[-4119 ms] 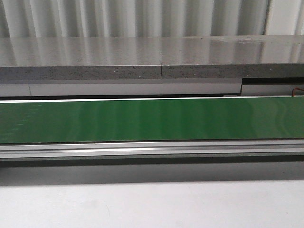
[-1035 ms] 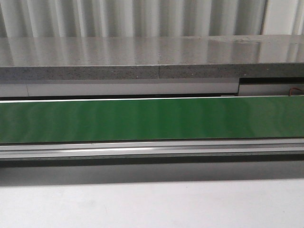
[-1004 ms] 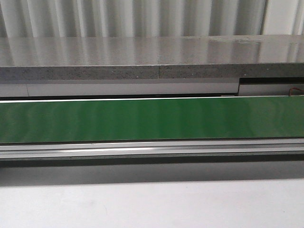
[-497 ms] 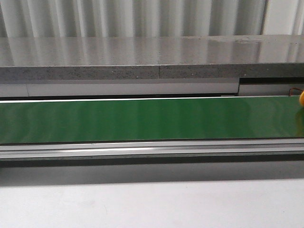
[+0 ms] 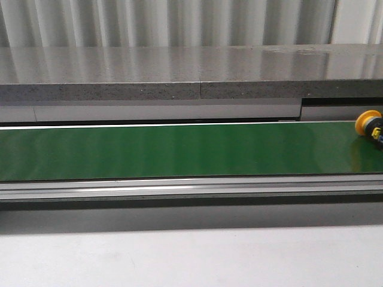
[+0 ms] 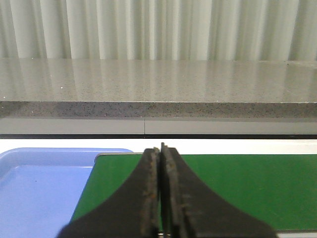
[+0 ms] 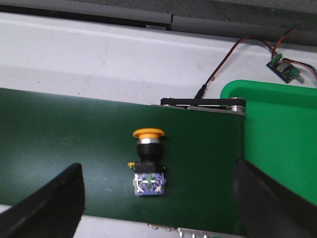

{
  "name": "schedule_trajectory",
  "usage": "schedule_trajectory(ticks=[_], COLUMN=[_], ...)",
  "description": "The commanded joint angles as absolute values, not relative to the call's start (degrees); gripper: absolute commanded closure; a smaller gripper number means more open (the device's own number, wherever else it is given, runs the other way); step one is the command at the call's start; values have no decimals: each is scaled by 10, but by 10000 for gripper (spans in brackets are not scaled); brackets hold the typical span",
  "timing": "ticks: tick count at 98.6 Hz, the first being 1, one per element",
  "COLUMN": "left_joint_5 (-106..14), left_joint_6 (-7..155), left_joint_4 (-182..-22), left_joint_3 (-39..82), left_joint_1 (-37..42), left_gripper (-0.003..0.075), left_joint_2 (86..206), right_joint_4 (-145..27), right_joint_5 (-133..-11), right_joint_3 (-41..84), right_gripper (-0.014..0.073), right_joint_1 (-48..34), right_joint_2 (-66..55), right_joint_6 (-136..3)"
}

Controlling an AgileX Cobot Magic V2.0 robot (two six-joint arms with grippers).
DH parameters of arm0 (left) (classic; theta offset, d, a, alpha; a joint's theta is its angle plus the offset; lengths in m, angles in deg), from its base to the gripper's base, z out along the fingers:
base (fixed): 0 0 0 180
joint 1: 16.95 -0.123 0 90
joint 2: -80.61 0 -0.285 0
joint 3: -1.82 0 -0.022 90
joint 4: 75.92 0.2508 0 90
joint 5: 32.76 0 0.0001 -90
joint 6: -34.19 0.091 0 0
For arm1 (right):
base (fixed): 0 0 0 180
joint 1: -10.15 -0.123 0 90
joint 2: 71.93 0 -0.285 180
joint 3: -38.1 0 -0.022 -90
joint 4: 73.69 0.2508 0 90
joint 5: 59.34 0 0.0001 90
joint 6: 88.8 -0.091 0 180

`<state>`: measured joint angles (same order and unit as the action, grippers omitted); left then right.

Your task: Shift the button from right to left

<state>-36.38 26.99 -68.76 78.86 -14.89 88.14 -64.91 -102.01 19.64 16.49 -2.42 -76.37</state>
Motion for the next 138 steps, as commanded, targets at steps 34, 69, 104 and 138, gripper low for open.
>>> schedule_trajectory(ticks=[34, 69, 104, 138], left_joint_5=[-318, -318, -318, -318], left_joint_6=[264, 264, 264, 264], left_joint_4=[-690, -690, -690, -690], left_joint_3=[803, 803, 803, 803], left_joint_1=[-144, -144, -144, -144], left_gripper=[740, 740, 740, 740], left_joint_2=[861, 861, 861, 861], right_joint_4=[-669, -676, -676, -676], right_joint_5=[-986, -1011, -1011, -1011], right_joint_3=[1, -45, -45, -45], right_gripper=[36, 576, 661, 661], right_joint_1=[165, 165, 165, 165], right_joint_2=[-324, -451, -452, -452], right_joint_6=[-756, -756, -756, -756])
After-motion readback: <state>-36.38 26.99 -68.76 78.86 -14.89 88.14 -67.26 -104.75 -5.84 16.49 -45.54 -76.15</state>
